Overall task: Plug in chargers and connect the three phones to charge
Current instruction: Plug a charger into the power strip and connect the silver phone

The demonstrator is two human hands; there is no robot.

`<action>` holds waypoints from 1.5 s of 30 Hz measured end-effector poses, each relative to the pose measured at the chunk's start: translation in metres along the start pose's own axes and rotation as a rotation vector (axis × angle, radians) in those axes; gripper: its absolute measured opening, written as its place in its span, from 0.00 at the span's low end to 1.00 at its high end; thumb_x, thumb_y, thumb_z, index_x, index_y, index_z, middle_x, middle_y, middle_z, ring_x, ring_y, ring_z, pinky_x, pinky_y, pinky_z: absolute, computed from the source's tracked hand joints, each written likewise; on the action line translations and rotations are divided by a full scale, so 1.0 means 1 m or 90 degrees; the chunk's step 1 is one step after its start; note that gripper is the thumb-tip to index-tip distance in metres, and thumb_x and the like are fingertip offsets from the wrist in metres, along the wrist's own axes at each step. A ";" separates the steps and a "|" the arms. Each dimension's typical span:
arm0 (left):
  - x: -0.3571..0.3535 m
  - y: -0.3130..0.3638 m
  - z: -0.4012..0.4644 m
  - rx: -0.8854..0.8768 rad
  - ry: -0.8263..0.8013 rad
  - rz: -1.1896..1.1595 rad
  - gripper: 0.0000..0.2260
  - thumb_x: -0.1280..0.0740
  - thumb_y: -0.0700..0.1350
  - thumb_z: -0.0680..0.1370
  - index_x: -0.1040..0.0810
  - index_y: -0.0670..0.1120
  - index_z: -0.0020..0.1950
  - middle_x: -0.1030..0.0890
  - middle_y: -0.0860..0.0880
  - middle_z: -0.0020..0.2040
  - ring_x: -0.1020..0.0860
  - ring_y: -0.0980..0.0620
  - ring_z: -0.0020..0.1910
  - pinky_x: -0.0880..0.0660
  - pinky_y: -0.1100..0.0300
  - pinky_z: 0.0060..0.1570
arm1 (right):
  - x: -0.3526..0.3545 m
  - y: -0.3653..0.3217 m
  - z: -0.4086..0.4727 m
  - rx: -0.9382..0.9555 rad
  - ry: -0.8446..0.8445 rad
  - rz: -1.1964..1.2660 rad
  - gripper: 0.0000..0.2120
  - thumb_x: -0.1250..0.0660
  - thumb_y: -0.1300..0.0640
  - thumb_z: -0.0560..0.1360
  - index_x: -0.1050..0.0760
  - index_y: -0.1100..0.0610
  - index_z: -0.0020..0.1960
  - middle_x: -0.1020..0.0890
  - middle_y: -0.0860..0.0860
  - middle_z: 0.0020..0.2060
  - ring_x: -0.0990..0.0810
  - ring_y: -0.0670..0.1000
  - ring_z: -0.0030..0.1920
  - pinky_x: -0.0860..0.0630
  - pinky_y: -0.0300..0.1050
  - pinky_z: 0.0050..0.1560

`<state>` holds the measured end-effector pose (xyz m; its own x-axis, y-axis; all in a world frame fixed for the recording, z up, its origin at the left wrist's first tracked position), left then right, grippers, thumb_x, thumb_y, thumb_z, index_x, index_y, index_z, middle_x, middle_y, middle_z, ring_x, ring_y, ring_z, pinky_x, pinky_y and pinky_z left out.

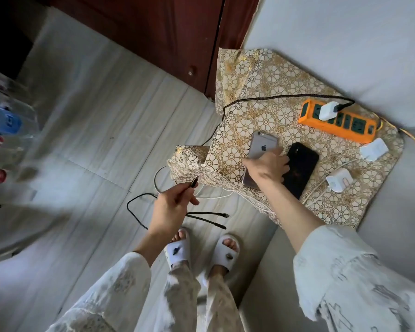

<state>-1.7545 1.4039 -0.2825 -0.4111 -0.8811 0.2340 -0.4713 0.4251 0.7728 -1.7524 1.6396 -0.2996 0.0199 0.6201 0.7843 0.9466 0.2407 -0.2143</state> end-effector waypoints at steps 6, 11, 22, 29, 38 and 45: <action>-0.003 0.014 -0.009 -0.082 0.028 0.103 0.09 0.39 0.40 0.77 0.21 0.46 0.54 0.30 0.52 0.26 0.36 0.55 0.25 0.37 0.68 0.27 | -0.003 -0.004 -0.042 -0.294 -0.367 0.678 0.15 0.27 0.58 0.67 0.30 0.62 0.46 0.23 0.60 0.46 0.24 0.57 0.55 0.25 0.57 0.52; -0.006 0.038 -0.017 -0.146 0.034 0.095 0.09 0.39 0.42 0.77 0.21 0.49 0.53 0.34 0.54 0.25 0.37 0.57 0.24 0.40 0.70 0.24 | -0.004 -0.011 -0.069 -0.292 -0.442 0.728 0.17 0.27 0.57 0.67 0.30 0.65 0.49 0.25 0.61 0.48 0.24 0.58 0.51 0.22 0.56 0.47; -0.011 0.054 -0.026 -0.162 0.042 0.115 0.10 0.39 0.41 0.77 0.21 0.45 0.54 0.31 0.59 0.26 0.31 0.63 0.23 0.37 0.73 0.26 | -0.002 0.000 -0.077 -0.297 -0.444 0.751 0.20 0.27 0.55 0.66 0.28 0.63 0.53 0.25 0.58 0.40 0.24 0.55 0.42 0.21 0.49 0.32; -0.015 0.053 -0.029 -0.166 0.033 0.125 0.09 0.38 0.42 0.77 0.20 0.48 0.51 0.31 0.57 0.23 0.33 0.59 0.24 0.39 0.72 0.25 | -0.002 0.007 -0.075 -0.288 -0.429 0.761 0.16 0.26 0.56 0.66 0.27 0.61 0.48 0.23 0.58 0.40 0.24 0.55 0.43 0.21 0.49 0.35; -0.017 0.049 -0.027 -0.183 0.056 0.191 0.06 0.37 0.42 0.76 0.20 0.46 0.45 0.27 0.47 0.26 0.33 0.46 0.27 0.36 0.62 0.28 | 0.000 0.010 -0.072 -0.228 -0.394 0.779 0.11 0.27 0.57 0.67 0.27 0.58 0.45 0.23 0.55 0.40 0.22 0.53 0.47 0.22 0.50 0.45; -0.018 0.054 -0.024 -0.184 0.062 0.274 0.07 0.37 0.44 0.76 0.19 0.46 0.48 0.27 0.47 0.28 0.27 0.37 0.33 0.32 0.55 0.32 | 0.007 0.002 -0.074 -0.145 -0.324 0.723 0.10 0.28 0.58 0.69 0.25 0.57 0.48 0.21 0.53 0.41 0.23 0.50 0.48 0.23 0.44 0.45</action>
<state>-1.7539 1.4382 -0.2306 -0.4385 -0.6610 0.6090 -0.0363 0.6901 0.7228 -1.7266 1.5895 -0.2511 0.7776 0.6211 -0.0979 0.5126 -0.7163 -0.4735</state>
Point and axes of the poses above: each hand's wrist, its own z-axis towards the middle knuckle, its own x-axis out of the back of the hand, y = z × x, the point moved 6 cm from there along z, towards the middle knuckle
